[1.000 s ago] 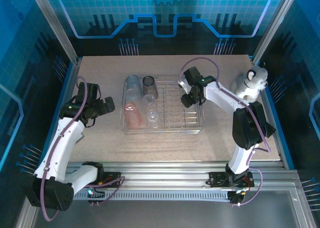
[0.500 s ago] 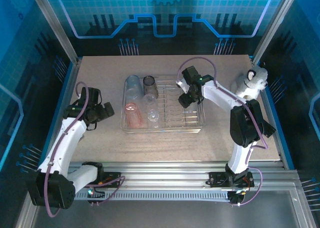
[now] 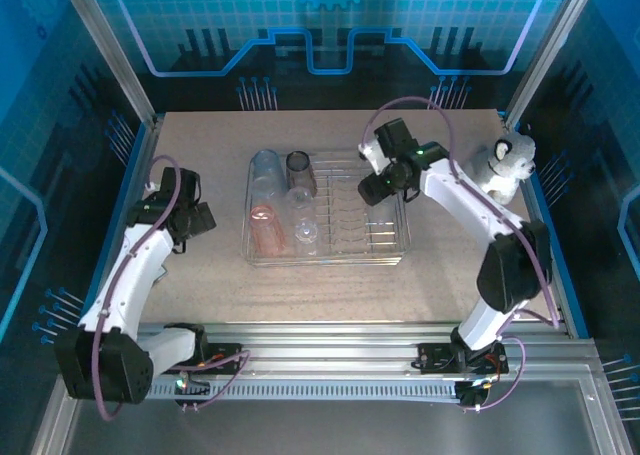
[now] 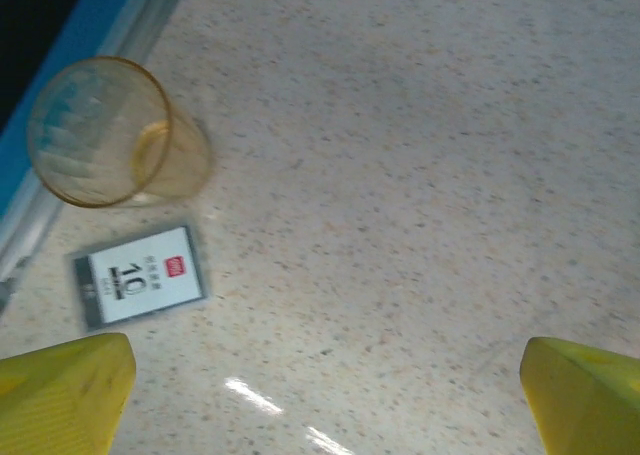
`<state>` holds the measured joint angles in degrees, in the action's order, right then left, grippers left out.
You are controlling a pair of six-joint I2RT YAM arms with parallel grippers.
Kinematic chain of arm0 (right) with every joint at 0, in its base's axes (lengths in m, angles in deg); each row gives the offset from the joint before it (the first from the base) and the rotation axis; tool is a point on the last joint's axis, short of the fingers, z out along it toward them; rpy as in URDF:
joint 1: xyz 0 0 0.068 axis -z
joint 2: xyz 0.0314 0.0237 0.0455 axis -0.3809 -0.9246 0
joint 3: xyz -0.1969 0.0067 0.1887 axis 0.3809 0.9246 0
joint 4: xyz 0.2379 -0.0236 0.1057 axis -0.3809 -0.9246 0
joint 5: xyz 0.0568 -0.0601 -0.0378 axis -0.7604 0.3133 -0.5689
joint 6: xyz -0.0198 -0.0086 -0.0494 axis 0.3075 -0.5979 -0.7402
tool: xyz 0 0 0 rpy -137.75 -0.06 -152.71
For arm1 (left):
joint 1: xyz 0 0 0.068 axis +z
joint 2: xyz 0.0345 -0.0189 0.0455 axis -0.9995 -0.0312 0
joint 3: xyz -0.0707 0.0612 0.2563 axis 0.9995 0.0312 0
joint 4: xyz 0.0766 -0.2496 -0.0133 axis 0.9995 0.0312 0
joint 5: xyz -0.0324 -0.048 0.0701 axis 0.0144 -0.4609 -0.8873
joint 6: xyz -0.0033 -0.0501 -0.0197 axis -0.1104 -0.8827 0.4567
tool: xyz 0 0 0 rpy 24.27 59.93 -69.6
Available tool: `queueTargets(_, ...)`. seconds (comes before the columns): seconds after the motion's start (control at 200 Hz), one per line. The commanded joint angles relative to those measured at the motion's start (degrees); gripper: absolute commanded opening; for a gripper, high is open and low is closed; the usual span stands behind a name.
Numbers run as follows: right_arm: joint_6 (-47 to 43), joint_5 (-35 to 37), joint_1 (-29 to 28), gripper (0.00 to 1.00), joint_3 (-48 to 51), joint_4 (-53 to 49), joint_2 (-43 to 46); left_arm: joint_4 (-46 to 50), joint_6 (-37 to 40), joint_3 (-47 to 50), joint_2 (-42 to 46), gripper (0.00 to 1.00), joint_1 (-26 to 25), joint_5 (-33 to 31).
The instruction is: Load the cups into the dish rack
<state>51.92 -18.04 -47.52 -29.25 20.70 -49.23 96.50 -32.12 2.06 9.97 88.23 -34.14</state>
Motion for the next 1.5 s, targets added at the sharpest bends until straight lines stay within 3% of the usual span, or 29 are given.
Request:
queueTargets(0.0,2.57,-2.73,-0.23,0.77,-2.62,-2.01,5.74,4.21,3.20,-2.69,-3.16,0.99,2.18,-6.65)
queueTargets(0.16,3.84,-2.22,1.47,0.77,1.45,0.79,14.29,4.02,6.21,-4.33,-6.92,0.97,8.31,-4.78)
queueTargets(0.31,6.09,-5.19,5.03,0.77,6.73,2.44,21.35,2.34,7.61,-5.61,-11.48,0.85,13.34,-0.13)
queueTargets(0.555,8.75,-7.26,6.52,0.77,11.24,1.53,25.67,1.32,8.28,-10.57,-21.26,0.77,15.72,0.92)
queueTargets(0.881,8.51,-6.68,6.83,0.77,12.10,0.14,27.44,-1.88,8.26,-11.76,-26.70,0.71,19.19,-0.10)
queueTargets(1.051,7.97,-6.48,7.19,0.77,12.17,-0.82,28.00,-3.19,8.18,-10.86,-29.14,0.59,23.23,4.76)
queueTargets(1.191,8.23,-6.93,7.41,0.77,12.74,-0.28,28.09,-3.29,8.40,-11.43,-31.69,0.51,23.92,5.26)
queueTargets(1.496,8.73,-8.40,7.42,0.77,14.32,0.91,27.95,-3.04,7.62,-12.61,-35.90,0.14,24.07,6.19)
